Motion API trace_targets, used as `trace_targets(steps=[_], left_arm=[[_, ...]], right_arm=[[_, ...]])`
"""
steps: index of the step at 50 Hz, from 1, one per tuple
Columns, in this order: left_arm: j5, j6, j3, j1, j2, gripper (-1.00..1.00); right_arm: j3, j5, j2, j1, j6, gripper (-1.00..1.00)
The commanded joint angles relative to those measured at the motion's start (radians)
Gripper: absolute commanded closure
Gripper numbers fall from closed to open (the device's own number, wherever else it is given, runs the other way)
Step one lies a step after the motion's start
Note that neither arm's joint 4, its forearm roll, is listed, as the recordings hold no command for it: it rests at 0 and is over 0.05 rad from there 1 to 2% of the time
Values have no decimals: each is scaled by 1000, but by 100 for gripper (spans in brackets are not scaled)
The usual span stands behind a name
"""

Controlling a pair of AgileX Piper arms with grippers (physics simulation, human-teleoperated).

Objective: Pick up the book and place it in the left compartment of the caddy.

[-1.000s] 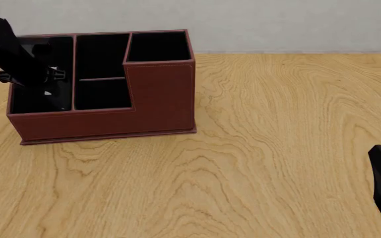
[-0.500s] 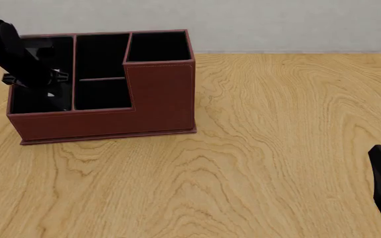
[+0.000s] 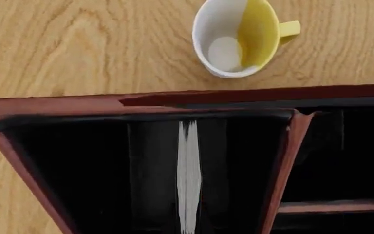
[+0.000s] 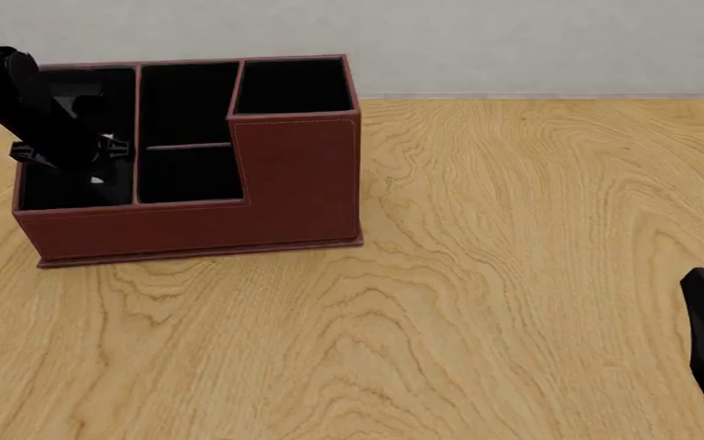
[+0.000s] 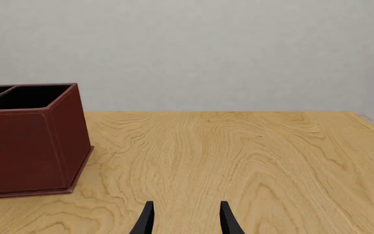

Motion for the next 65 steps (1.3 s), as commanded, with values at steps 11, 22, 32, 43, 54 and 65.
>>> trace_targets(steps=[11,22,32,43,54,65], left_arm=[[4,11,-35,14,-12,-100],[2,10,-36,14,-23,-100],[17,12,-21,15,-65,-100],[73,2,15,6,-186,-100],[112,-20,85,-18,-323,-100],[151,-82,177,-61,-484,-100]], right_arm=[[2,2,-4,0,0,-100],[2,2,-4,0,0,-100],[2,2,-4,0,0,-100],[2,2,-4,0,0,-100],[2,2,-4,0,0,-100],[2,2,-4,0,0,-100]])
